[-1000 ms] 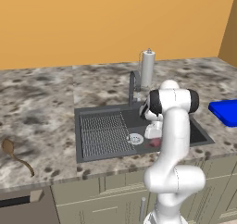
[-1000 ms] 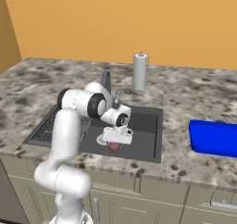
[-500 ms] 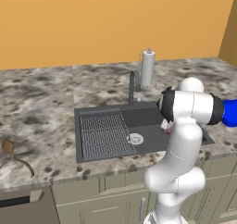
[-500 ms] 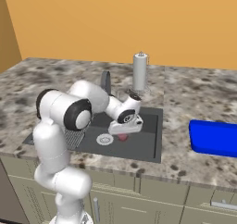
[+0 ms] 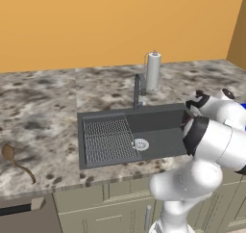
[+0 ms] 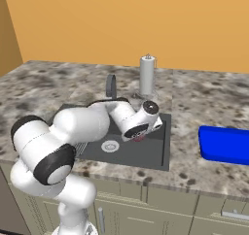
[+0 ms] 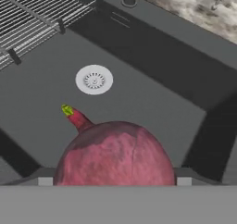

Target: Pick up all produce items and place them in the sink. Turn on the sink faucet to wash them. Then turn the sink off and put them in the tray.

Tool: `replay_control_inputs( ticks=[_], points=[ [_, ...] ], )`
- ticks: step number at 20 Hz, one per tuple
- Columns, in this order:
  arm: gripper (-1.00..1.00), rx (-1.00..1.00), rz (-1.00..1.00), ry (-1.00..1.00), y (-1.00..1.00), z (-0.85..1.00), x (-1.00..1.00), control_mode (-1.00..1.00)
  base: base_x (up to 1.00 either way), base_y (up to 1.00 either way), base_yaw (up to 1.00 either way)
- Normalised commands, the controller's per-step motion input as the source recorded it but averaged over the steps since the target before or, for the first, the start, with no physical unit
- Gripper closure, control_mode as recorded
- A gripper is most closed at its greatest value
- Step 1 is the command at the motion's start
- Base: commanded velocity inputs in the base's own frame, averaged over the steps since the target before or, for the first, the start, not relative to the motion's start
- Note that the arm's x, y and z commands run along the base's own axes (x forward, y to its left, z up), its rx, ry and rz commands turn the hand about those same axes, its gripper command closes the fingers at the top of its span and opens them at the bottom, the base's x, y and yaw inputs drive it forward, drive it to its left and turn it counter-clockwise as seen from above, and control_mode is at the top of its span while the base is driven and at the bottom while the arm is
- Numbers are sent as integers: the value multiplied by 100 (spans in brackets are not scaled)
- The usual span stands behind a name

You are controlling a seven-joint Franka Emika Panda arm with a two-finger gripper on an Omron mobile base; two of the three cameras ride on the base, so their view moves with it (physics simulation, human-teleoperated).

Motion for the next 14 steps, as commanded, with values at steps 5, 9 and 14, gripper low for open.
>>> replay_control_inputs(
  ticks=[5, 9, 14],
  points=[
    [100, -6, -11, -10, -79, 44, -17, -100, 0, 0, 0],
    [100, -3, -22, -5, -100, 33, -8, -100, 0, 0, 0],
    [100, -2, -23, -9, -100, 45, -2, -100, 0, 0, 0]
  ],
)
